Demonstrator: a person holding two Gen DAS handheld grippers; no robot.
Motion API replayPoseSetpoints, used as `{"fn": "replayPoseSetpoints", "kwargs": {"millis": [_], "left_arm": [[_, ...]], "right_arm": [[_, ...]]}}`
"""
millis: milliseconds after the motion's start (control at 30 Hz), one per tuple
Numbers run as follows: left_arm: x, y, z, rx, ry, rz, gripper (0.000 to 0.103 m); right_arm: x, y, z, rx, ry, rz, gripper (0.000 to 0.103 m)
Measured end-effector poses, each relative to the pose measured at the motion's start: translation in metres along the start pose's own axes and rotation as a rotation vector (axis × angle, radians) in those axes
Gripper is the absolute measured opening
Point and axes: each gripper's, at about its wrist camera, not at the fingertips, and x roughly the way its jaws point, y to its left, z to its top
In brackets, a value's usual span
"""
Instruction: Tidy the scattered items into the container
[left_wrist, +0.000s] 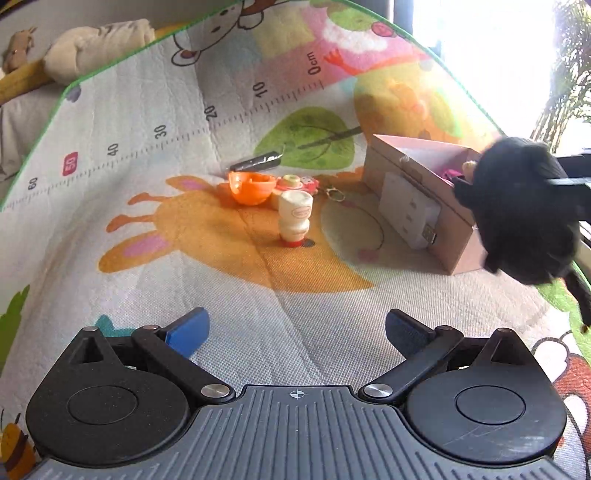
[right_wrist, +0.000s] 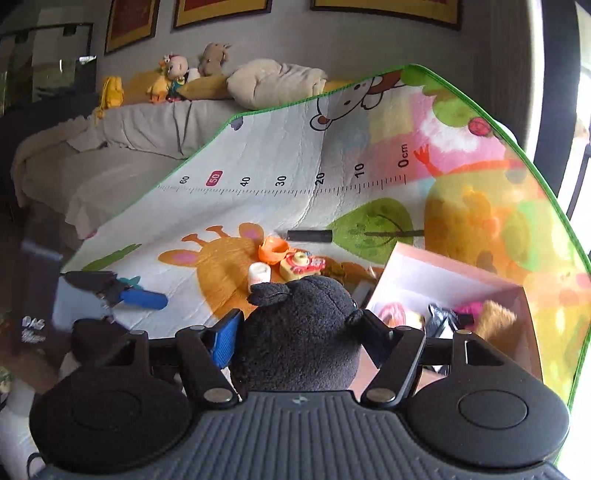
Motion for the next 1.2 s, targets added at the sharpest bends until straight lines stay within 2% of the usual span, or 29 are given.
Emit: {"fn": "replayPoseSetpoints", "kwargs": {"millis": [167, 267, 367, 433, 467, 500, 567, 667, 733, 833, 900, 967, 1200], "left_arm": [[0.008, -0.009, 0.011, 0.023, -0.058, 0.017, 0.103], [0.024, -0.018, 0.026, 0.073, -0.085, 0.064, 0.103], [0.041, -0.023, 0.040, 0.110, -0.086, 0.112, 0.102], [0.053, -0.025, 0.049, 0.131, -0.073, 0.147, 0.086], [0.060, -0.025, 0.052, 0.137, -0.053, 0.156, 0.066], [0.067, -0.024, 0.055, 0.136, -0.031, 0.158, 0.064], [0.074, -0.023, 0.057, 0.131, -0.017, 0.159, 0.071], [0.080, -0.024, 0.057, 0.136, -0.015, 0.164, 0.070], [0.082, -0.023, 0.057, 0.133, -0.010, 0.162, 0.065], [0.084, -0.023, 0.059, 0.125, -0.004, 0.166, 0.050], [0.084, -0.025, 0.061, 0.128, 0.004, 0.170, 0.035], [0.082, -0.028, 0.062, 0.134, 0.012, 0.160, 0.029], [0.050, -0.051, 0.045, 0.156, 0.026, 0.047, 0.029]], "right_arm": [[-0.025, -0.006, -0.056, 0.023, 0.004, -0.129, 0.069], [-0.029, -0.015, -0.080, 0.099, 0.004, -0.162, 0.070], [-0.038, -0.020, -0.093, 0.148, -0.049, -0.165, 0.073], [-0.041, -0.019, -0.099, 0.150, -0.078, -0.176, 0.075], [-0.041, -0.018, -0.102, 0.145, -0.088, -0.185, 0.076], [-0.040, -0.018, -0.104, 0.145, -0.097, -0.187, 0.078], [-0.038, -0.019, -0.108, 0.158, -0.102, -0.172, 0.080], [-0.036, -0.023, -0.108, 0.181, -0.103, -0.159, 0.082], [-0.034, -0.027, -0.109, 0.206, -0.094, -0.148, 0.084], [-0.034, -0.028, -0.111, 0.221, -0.094, -0.144, 0.085], [-0.035, -0.027, -0.112, 0.219, -0.100, -0.147, 0.086], [-0.035, -0.028, -0.112, 0.224, -0.099, -0.143, 0.086], [-0.035, -0.034, -0.113, 0.259, -0.103, -0.136, 0.088]]}}
